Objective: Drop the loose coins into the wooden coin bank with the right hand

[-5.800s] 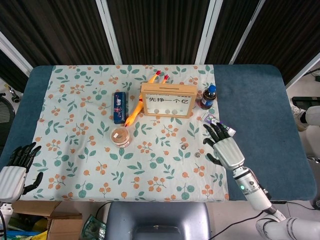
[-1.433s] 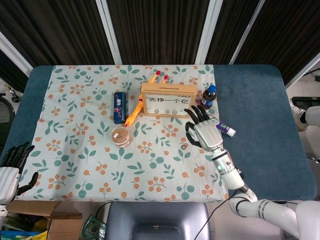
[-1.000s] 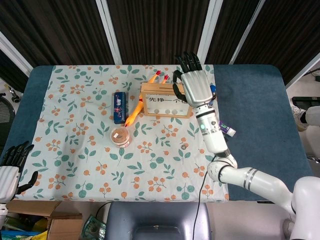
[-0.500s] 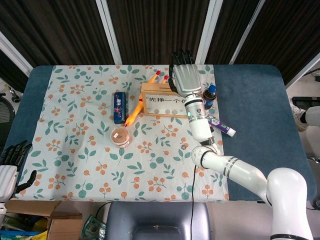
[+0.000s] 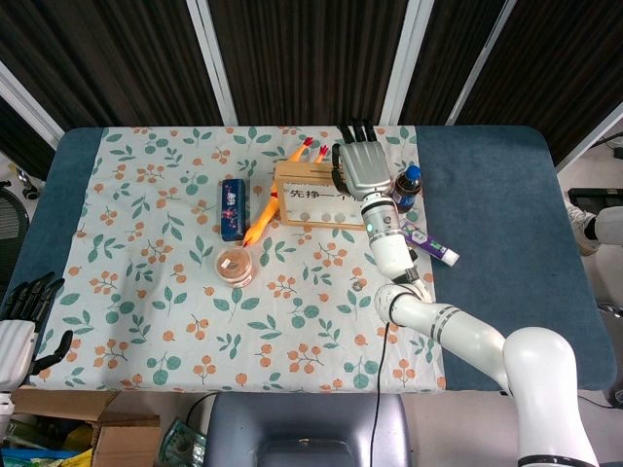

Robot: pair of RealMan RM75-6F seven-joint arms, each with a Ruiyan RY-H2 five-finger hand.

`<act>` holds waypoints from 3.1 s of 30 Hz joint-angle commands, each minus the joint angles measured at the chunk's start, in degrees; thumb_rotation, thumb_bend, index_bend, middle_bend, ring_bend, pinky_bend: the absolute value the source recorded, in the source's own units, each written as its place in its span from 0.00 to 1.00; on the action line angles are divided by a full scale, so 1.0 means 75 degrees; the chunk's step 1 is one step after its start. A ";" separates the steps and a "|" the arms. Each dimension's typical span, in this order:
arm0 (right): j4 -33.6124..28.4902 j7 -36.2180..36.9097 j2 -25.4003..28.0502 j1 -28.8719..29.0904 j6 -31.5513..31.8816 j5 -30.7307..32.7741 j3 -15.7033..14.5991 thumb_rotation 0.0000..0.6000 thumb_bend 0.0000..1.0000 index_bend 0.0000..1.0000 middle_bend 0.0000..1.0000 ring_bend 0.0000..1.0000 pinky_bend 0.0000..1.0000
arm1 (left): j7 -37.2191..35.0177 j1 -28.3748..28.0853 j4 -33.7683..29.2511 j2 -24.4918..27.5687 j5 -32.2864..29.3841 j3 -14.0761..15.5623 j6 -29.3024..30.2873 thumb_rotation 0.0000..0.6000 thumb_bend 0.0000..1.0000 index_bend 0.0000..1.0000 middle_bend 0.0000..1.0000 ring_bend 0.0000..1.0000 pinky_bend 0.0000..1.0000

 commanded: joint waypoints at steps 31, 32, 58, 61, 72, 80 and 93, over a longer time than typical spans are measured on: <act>-0.0121 -0.0047 0.0076 0.0108 0.0191 0.0104 -0.0425 1.00 0.60 0.67 0.24 0.00 0.01 | -0.0038 0.0000 0.0007 0.0009 0.0024 0.0013 0.0019 1.00 0.43 0.00 0.00 0.00 0.00; -0.0125 -0.0060 0.0080 0.0106 0.0189 0.0129 -0.0427 1.00 0.60 0.66 0.24 0.00 0.01 | -0.0036 -0.0002 0.0006 0.0008 0.0023 0.0013 0.0016 1.00 0.43 0.00 0.00 0.00 0.00; -0.3959 0.2007 0.1731 -0.1489 0.2158 -0.2552 -0.1181 1.00 0.52 0.53 0.20 0.00 0.01 | -0.0040 0.0014 -0.0013 0.0014 0.0084 0.0029 0.0087 1.00 0.43 0.00 0.00 0.00 0.00; -0.5007 0.2142 0.2125 -0.2202 0.2695 -0.3212 -0.1855 1.00 0.52 0.53 0.20 0.00 0.01 | 0.0013 0.0020 -0.0040 0.0003 0.0106 0.0041 0.0102 1.00 0.43 0.00 0.00 0.00 0.00; -0.4053 0.3337 0.1344 -0.3784 0.3384 -0.4642 -0.3711 1.00 0.51 0.53 0.20 0.00 0.01 | 0.0030 0.0041 -0.0062 0.0015 0.0160 0.0071 0.0146 1.00 0.43 0.00 0.00 0.00 0.00; -0.1940 0.3862 0.0265 -0.4033 0.2631 -0.4881 -0.4149 1.00 0.52 0.56 0.20 0.00 0.01 | -0.0083 0.0069 -0.0035 0.0045 0.0156 0.0062 0.0199 1.00 0.43 0.00 0.00 0.00 0.00; -0.0322 0.4100 -0.0413 -0.4185 0.2406 -0.5204 -0.3990 1.00 0.52 0.57 0.20 0.00 0.01 | -0.0200 0.0129 0.0004 0.0073 0.0155 0.0036 0.0324 1.00 0.43 0.00 0.00 0.00 0.00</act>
